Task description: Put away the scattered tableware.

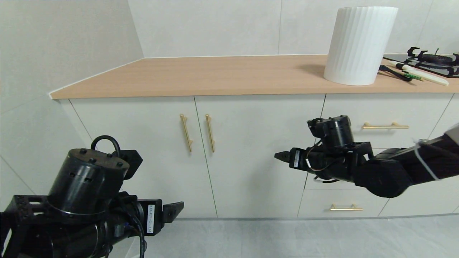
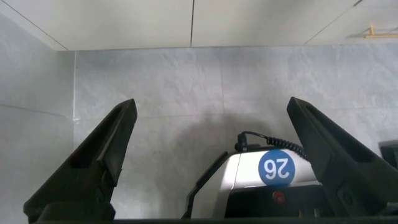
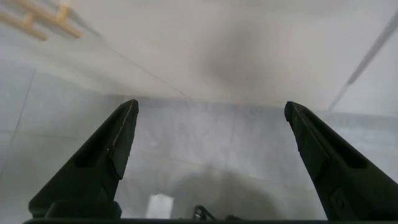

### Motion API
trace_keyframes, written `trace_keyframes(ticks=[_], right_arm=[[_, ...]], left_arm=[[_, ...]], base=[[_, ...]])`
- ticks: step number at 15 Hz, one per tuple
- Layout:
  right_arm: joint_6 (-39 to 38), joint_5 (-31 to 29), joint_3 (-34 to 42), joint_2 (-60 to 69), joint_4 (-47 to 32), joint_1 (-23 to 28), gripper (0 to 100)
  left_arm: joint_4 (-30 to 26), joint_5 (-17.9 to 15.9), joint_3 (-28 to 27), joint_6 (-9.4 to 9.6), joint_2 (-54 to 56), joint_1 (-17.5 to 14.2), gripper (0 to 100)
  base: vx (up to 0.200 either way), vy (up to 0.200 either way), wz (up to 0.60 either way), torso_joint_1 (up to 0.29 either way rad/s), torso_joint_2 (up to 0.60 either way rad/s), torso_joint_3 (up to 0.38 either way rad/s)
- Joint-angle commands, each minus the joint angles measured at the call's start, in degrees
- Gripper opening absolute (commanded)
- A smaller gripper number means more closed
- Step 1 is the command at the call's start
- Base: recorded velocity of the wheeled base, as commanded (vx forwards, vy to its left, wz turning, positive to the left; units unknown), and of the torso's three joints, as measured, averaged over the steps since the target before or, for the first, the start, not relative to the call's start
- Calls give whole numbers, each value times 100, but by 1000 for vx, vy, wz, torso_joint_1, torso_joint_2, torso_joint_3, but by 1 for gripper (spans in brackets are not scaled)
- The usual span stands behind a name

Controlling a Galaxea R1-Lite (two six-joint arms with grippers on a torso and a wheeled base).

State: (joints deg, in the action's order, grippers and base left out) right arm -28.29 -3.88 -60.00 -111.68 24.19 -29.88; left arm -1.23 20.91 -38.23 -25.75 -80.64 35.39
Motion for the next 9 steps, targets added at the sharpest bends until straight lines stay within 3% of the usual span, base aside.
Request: trace_keyframes(ticks=[1,2,3,4,7,9], right_arm=[[386,-395,604,1245,7,88,100],[571,-623,788,1553,7,158,100],[773,-869,1166,2054,16,246,100],[808,-931,1298,2291,51,255,100],[826,-1414,2256,3847,209,255,100],[957,-1528,2950,5182,201,439,100]], left_arm=[[9,27,-18,123,435,-102,100],[9,27,-18,237,646,-199,100],[62,27,26,474,998,-348,100],[70,27,79,553,1200,-384,100],[70,27,720,1160,2773,-639,100],[53,-8,1327,1924,3960,-1157,100]], base=[[0,0,0,0,0,0],[0,0,0,0,0,0],[0,0,0,0,0,0],[0,0,0,0,0,0],[0,0,0,0,0,0],[0,0,0,0,0,0]])
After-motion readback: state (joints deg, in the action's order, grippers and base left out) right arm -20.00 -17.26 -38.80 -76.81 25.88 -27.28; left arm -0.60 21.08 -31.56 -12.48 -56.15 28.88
